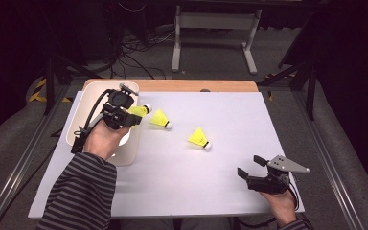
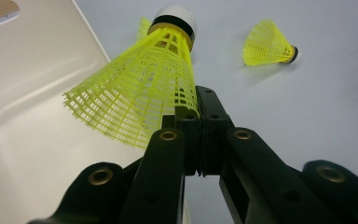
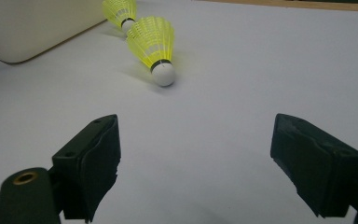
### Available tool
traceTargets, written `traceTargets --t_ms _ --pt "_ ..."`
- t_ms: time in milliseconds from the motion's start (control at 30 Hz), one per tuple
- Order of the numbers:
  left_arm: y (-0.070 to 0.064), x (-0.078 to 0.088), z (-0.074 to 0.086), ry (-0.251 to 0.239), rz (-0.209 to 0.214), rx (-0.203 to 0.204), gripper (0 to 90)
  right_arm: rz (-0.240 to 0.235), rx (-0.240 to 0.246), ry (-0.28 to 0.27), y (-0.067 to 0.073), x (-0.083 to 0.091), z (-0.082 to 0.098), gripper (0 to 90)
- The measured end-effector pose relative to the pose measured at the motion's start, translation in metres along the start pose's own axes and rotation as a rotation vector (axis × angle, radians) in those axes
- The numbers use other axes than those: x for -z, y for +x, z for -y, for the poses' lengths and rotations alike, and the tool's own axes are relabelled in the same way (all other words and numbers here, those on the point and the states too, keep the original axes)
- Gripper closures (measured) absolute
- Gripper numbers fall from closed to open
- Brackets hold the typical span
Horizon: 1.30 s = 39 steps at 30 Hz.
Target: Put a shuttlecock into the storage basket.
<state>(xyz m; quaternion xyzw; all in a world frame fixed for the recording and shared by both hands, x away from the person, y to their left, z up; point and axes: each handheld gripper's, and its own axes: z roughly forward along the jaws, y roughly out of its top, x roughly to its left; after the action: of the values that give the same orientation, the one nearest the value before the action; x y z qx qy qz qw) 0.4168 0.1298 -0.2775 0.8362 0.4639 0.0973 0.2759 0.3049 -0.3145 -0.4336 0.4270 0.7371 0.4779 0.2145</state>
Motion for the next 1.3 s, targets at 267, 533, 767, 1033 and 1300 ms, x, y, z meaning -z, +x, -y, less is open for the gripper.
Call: traceTargets --t_ms 267,533,767,1033,1300 --pt "0.007 0.003 0.003 0.002 -0.009 0.014 89.0 0.0 0.001 0.0 0.0 0.0 0.0 16.3" --pt "0.015 0.004 0.006 -0.001 -0.016 0.037 89.0 0.001 -0.001 0.0 0.0 0.0 0.0 16.4" --pt "0.022 0.007 0.009 -0.008 -0.021 0.06 89.0 0.003 -0.003 -0.001 0.0 0.0 0.0 16.3" --pt "0.032 0.011 0.013 -0.014 -0.033 0.091 89.0 0.003 -0.003 -0.001 0.0 0.0 0.0 16.3" --pt "0.044 0.014 0.019 -0.018 -0.053 0.125 89.0 0.003 0.0 0.002 0.0 0.0 0.0 16.3"
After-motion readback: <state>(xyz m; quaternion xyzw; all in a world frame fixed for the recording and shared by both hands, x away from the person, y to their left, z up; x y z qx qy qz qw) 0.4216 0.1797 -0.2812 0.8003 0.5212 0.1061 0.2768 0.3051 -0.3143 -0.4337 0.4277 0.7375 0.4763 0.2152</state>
